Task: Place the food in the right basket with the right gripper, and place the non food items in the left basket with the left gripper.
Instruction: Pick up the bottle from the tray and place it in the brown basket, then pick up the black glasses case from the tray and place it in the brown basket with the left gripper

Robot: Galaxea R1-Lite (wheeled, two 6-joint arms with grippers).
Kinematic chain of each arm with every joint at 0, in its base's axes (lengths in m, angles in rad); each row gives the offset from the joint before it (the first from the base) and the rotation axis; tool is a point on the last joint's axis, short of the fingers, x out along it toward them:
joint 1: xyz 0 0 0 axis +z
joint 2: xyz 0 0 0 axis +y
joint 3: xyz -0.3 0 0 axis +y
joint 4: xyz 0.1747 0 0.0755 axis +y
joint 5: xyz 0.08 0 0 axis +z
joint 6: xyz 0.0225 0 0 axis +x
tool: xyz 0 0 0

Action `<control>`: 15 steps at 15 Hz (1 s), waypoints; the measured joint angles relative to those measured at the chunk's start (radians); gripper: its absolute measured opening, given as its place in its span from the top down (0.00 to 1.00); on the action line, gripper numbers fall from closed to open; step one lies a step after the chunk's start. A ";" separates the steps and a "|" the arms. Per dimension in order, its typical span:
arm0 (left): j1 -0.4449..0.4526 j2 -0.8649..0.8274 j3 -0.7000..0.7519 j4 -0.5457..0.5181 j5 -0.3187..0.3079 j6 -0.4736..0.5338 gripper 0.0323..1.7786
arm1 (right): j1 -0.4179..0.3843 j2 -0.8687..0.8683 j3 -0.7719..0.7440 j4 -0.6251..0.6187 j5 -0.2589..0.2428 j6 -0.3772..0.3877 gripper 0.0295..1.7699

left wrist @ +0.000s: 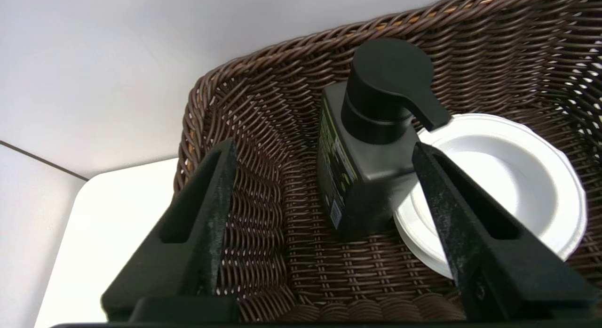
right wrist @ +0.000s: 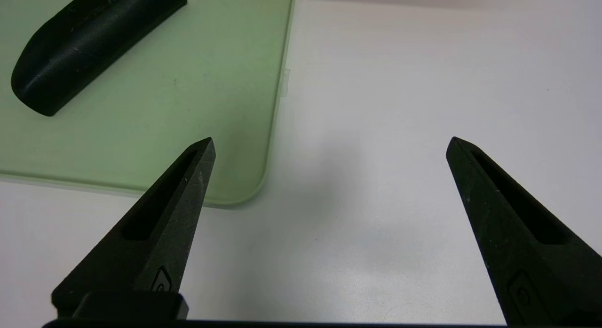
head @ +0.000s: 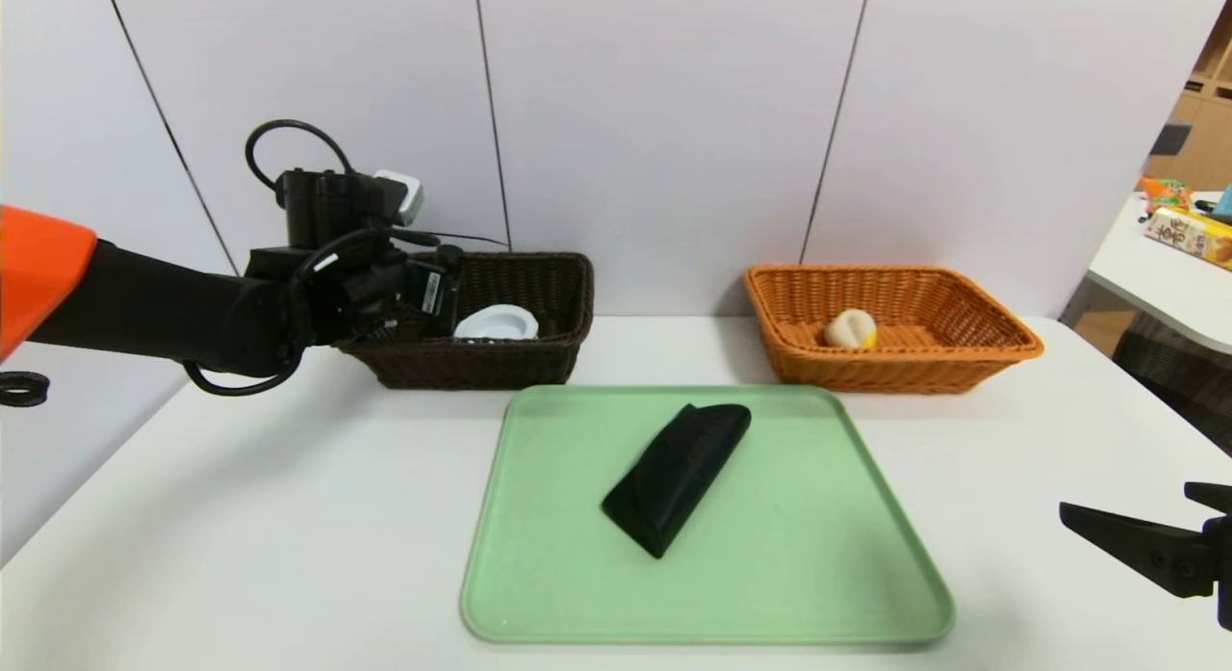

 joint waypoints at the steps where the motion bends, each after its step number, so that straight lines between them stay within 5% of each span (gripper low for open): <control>1: -0.007 -0.025 0.009 0.003 0.000 0.002 0.21 | 0.000 0.000 0.000 0.000 0.000 0.000 0.04; 6: -0.134 -0.203 0.064 0.081 -0.001 0.002 0.13 | 0.001 0.000 0.002 0.000 0.000 0.000 0.04; 11: -0.450 -0.397 0.092 0.293 0.030 -0.038 0.09 | 0.001 0.001 0.002 -0.001 0.000 -0.001 0.04; 15: -0.674 -0.426 0.112 0.363 0.098 -0.130 0.07 | 0.001 0.001 -0.001 -0.001 -0.001 -0.001 0.04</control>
